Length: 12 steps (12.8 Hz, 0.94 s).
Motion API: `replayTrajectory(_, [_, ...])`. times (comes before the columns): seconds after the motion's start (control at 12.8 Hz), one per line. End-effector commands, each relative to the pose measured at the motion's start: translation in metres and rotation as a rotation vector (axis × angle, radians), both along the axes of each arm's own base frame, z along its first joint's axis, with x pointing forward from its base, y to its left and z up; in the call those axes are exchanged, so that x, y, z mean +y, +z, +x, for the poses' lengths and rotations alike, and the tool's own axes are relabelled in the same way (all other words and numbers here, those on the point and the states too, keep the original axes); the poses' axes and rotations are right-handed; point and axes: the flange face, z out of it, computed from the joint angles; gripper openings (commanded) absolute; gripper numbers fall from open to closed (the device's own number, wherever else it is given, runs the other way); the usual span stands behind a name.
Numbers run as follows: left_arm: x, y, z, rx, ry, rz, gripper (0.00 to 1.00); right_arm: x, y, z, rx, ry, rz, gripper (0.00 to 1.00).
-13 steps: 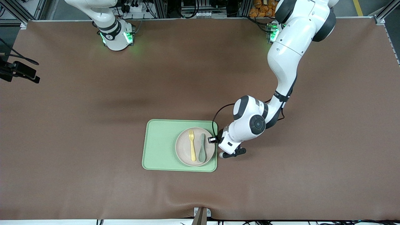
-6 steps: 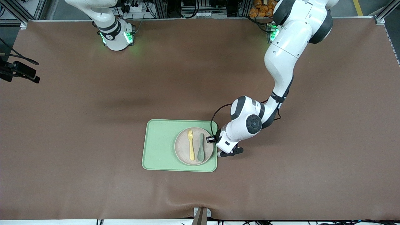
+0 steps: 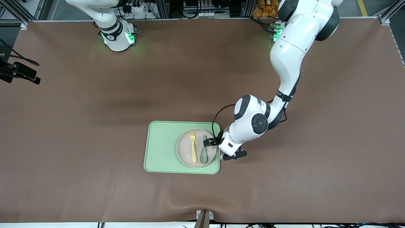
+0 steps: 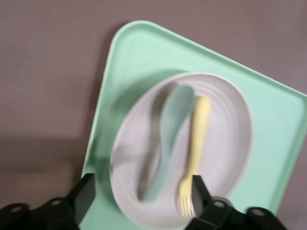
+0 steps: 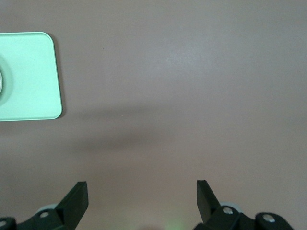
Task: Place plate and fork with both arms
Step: 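Withdraw the left gripper from the plate toward its side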
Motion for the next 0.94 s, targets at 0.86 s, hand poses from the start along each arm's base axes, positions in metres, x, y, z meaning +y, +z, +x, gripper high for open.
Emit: replayTrajectory(0.86, [0.278,0.313,-0.04,0.022,-0.219,0.413,1.0,-0.004,0.003,0.001,0.002,0.003,0.019,1.0])
